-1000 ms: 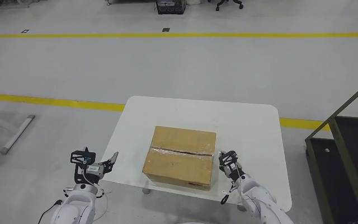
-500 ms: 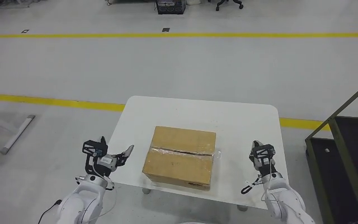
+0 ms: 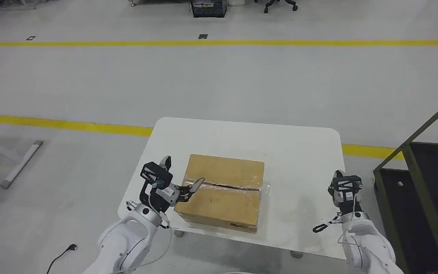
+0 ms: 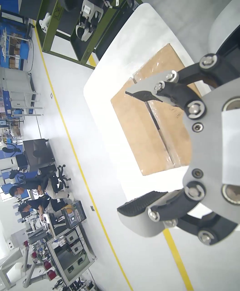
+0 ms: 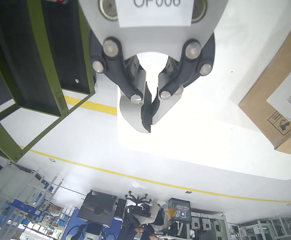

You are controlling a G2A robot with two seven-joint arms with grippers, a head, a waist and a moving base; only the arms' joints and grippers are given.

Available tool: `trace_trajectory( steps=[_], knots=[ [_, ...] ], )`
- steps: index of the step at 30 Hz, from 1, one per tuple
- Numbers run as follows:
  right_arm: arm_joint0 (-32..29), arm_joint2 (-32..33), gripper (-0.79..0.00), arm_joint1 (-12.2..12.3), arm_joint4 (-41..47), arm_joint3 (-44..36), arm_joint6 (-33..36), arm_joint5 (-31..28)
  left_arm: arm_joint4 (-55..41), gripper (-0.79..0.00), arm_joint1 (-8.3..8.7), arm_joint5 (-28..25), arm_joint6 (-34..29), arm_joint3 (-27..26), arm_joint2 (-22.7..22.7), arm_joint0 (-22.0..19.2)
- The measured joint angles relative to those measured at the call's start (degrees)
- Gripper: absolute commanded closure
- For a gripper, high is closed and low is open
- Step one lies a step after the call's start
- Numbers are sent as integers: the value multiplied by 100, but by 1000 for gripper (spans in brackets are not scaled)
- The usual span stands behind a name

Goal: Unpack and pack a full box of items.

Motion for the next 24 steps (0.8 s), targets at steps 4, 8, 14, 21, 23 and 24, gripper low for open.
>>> trace_trajectory(
  steps=[4,8,14,21,23,24],
  knots=[
    [-47,29,0,-12,29,-88,-2,30,0,-785,0,0,0,0,1,0],
    [-91,12,0,-25,29,-96,-10,29,0,-785,0,0,0,0,1,0],
    [-100,-2,0,-32,-48,-79,-16,-72,-133,-785,-45,-21,-10,37,265,-217],
    [-141,88,0,-44,-91,-124,-19,30,291,-785,-231,-334,-590,590,1538,-1362],
    [-170,124,0,-49,-80,-135,-15,68,405,-785,-311,-376,-747,845,1932,-1716],
    [-182,137,0,-51,-64,-133,-10,70,432,-785,-346,-376,-815,951,2077,-1857]
  ],
)
